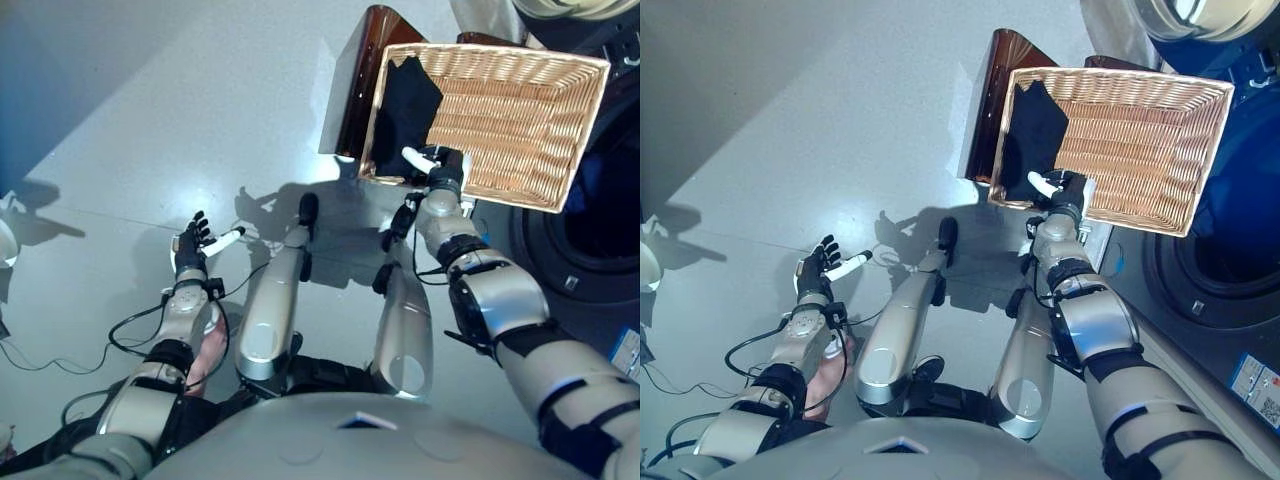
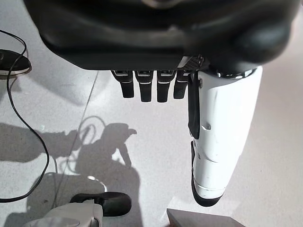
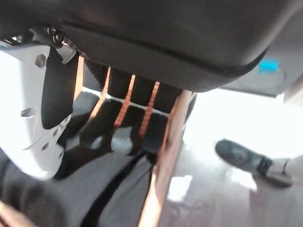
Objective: Pick up the clothes and place them into the washing machine
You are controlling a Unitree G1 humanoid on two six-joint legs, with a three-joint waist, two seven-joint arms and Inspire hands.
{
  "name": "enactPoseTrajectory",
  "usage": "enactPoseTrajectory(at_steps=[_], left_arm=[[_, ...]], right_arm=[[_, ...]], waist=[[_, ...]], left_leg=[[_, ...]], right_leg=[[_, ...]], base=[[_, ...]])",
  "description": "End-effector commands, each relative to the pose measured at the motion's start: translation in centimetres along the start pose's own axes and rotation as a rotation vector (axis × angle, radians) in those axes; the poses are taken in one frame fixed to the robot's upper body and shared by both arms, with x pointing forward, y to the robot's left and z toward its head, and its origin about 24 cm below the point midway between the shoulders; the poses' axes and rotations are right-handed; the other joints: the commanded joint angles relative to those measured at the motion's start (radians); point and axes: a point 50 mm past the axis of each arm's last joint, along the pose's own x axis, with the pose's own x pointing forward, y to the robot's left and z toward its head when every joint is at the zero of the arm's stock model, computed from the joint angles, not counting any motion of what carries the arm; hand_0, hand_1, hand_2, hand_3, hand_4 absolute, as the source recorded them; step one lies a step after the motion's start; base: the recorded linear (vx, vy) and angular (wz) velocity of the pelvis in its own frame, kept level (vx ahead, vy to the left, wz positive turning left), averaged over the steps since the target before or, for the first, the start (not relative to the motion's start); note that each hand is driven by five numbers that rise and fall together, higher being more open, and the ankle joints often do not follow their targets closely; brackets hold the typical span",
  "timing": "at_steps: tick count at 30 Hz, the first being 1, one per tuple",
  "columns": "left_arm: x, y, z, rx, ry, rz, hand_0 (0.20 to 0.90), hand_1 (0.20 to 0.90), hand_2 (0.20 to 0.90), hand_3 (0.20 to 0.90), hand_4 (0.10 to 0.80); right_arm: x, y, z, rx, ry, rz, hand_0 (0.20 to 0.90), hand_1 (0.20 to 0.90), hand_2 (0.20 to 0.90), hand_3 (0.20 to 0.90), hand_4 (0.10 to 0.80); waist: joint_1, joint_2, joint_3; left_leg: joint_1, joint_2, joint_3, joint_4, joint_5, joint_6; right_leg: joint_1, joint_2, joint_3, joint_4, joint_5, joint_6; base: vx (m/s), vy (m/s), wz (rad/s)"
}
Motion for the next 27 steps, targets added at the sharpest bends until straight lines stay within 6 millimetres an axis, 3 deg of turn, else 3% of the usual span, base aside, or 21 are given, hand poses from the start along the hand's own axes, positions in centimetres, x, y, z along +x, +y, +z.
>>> enactPoseTrajectory(at_steps=[1, 4, 9, 14, 22, 27], left_arm=[[-0.7, 3.7, -1.3, 0.049, 0.005, 0.097, 0.9, 0.9, 0.9, 0.9, 0.8], [-0.8, 3.6, -1.6, 0.051, 0.009, 0.095, 0.9, 0.9, 0.9, 0.9, 0.8], [-0.9, 3.6, -1.2, 0.052, -0.022, 0.097, 0.9, 0.9, 0.9, 0.9, 0.8], [-0.8, 4.1, -1.0, 0.063, -0.025, 0.111, 0.9, 0.9, 0.9, 0.9, 0.8], [-0.3, 3.8, 0.0, 0.068, -0.053, 0.103, 0.9, 0.9, 0.9, 0.9, 0.8], [-0.2, 3.8, -0.1, 0.067, -0.048, 0.106, 0.9, 0.9, 0.9, 0.9, 0.8]], right_arm=[[0.7, -1.2, 2.8, -0.056, -0.108, -0.053, 0.9, 0.9, 0.9, 0.9, 0.8], [0.6, -0.8, 3.5, -0.148, -0.145, -0.052, 0.9, 0.9, 0.9, 0.9, 0.8], [-0.6, 2.6, 5.6, -0.473, -0.329, 0.02, 0.9, 0.9, 0.9, 0.9, 0.8], [-1.1, 4.1, 7.4, -0.499, -0.372, 0.037, 0.9, 0.9, 0.9, 0.9, 0.8], [-0.5, 2.6, 10.2, -0.412, -0.342, -0.046, 0.9, 0.9, 0.9, 0.9, 0.8], [0.0, 1.4, 10.2, -0.391, -0.314, -0.087, 0.9, 0.9, 0.9, 0.9, 0.8]], waist=[[0.021, 0.02, -0.003], [0.025, 0.027, -0.003], [0.038, 0.037, -0.003], [0.053, 0.039, -0.003], [0.08, 0.052, -0.003], [0.087, 0.056, -0.003]], left_leg=[[-0.027, -0.015, 0.011, -0.043, 0.032, -0.042], [-0.024, -0.017, 0.011, -0.049, 0.035, -0.042], [-0.027, -0.02, 0.006, -0.052, 0.043, -0.043], [-0.034, -0.023, 0.0, -0.049, 0.044, -0.045], [-0.043, -0.034, -0.013, -0.044, 0.043, -0.042], [-0.046, -0.035, -0.011, -0.045, 0.044, -0.041]], right_leg=[[0.029, -0.012, 0.009, 0.124, -0.126, 0.024], [0.03, -0.012, 0.008, 0.121, -0.122, 0.025], [0.031, -0.016, 0.004, 0.118, -0.115, 0.028], [0.031, -0.02, -0.003, 0.12, -0.115, 0.029], [0.035, -0.029, -0.014, 0.126, -0.118, 0.032], [0.033, -0.033, -0.014, 0.126, -0.118, 0.034]], base=[[0.0, 0.0, 0.0], [0.0, 0.0, 0.0], [-0.003, -0.001, 0.01], [0.001, -0.004, 0.01], [0.003, 0.003, 0.02], [0.001, 0.016, 0.07]])
